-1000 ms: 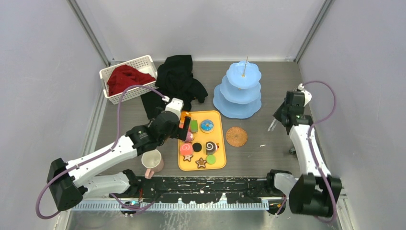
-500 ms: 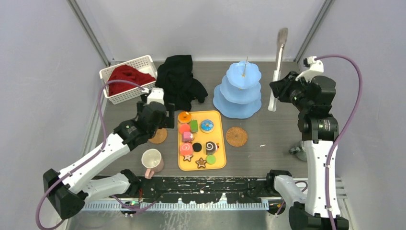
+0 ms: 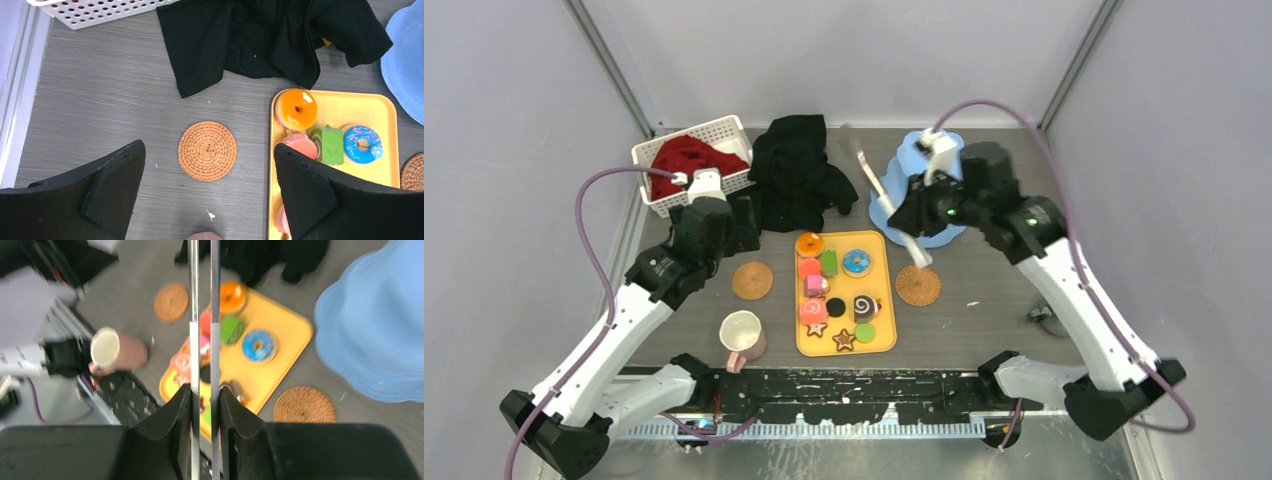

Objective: Serve the afternoon tea
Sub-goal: Pick up the clamp from the center of the board, then pick up the desert from the tray.

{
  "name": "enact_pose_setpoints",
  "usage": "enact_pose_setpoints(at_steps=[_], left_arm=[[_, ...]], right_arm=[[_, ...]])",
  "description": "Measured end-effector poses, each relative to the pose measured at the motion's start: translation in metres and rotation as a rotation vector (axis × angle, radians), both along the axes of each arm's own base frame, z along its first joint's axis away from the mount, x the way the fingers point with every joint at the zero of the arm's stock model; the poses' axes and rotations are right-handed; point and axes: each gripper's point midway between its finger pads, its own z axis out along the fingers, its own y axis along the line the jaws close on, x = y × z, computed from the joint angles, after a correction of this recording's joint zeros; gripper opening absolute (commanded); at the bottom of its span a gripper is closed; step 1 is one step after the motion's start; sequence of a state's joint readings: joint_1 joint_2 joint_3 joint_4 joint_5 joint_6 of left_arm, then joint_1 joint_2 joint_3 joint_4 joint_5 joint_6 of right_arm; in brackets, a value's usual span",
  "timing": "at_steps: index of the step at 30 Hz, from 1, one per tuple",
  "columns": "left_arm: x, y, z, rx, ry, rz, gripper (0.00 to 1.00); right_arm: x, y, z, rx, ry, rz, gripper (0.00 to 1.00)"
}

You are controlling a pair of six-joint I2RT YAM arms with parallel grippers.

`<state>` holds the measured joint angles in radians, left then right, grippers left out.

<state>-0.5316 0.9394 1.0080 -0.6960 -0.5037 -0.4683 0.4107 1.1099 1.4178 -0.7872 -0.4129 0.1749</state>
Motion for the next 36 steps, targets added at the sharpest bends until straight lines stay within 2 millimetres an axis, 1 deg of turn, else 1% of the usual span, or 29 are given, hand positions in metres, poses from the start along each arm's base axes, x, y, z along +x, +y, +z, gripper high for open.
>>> enact_pose_setpoints(at_steps=[1, 3, 5, 6, 8, 9, 11, 15, 19, 21, 25, 28, 31, 36], left_arm=[[0.0, 0.0, 0.001, 0.0, -0.001, 0.0, 1.0], [0.0, 0.001, 0.001, 0.004, 0.001, 0.002, 0.99], [-0.001, 0.002, 0.0, 0.015, 0.012, 0.007, 0.99], [-0.001, 0.003, -0.001, 0.022, 0.018, 0.009, 0.99], [0.0, 0.004, 0.0, 0.028, 0.019, 0.015, 0.99], [0.0, 0.005, 0.0, 0.03, 0.019, 0.017, 0.99], [-0.001, 0.005, -0.001, 0.032, 0.019, 0.02, 0.99], [-0.001, 0.003, -0.001, 0.025, 0.021, 0.01, 1.0], [0.0, -0.001, 0.002, 0.003, 0.005, -0.006, 1.0], [0.001, -0.002, 0.003, -0.003, 0.002, -0.01, 1.0], [0.002, -0.006, 0.002, -0.018, -0.003, -0.026, 1.0], [0.001, -0.008, -0.003, -0.022, 0.001, -0.034, 1.0], [0.0, -0.008, -0.007, -0.022, 0.009, -0.04, 1.0], [0.001, -0.011, -0.006, -0.03, 0.002, -0.046, 1.0]], right_arm=[[-0.006, 0.014, -0.014, -0.038, 0.039, 0.042, 0.01], [-0.017, 0.034, -0.042, -0.113, 0.111, 0.1, 0.01], [-0.026, 0.045, -0.07, -0.175, 0.179, 0.14, 0.01], [-0.031, 0.047, -0.084, -0.205, 0.215, 0.148, 0.01], [-0.04, 0.04, -0.112, -0.263, 0.296, 0.134, 0.05], [-0.043, 0.036, -0.121, -0.282, 0.321, 0.124, 0.08], [-0.05, 0.025, -0.135, -0.325, 0.366, 0.095, 0.1], [-0.058, 0.006, -0.154, -0.395, 0.423, 0.028, 0.12], [-0.069, -0.009, -0.174, -0.459, 0.488, -0.009, 0.18], [-0.074, -0.015, -0.181, -0.485, 0.512, -0.016, 0.2], [-0.079, -0.024, -0.185, -0.523, 0.528, -0.025, 0.21], [-0.082, -0.03, -0.187, -0.553, 0.534, -0.027, 0.23], [-0.086, -0.035, -0.188, -0.576, 0.545, -0.02, 0.27], [-0.09, -0.035, -0.188, -0.6, 0.556, 0.004, 0.33]])
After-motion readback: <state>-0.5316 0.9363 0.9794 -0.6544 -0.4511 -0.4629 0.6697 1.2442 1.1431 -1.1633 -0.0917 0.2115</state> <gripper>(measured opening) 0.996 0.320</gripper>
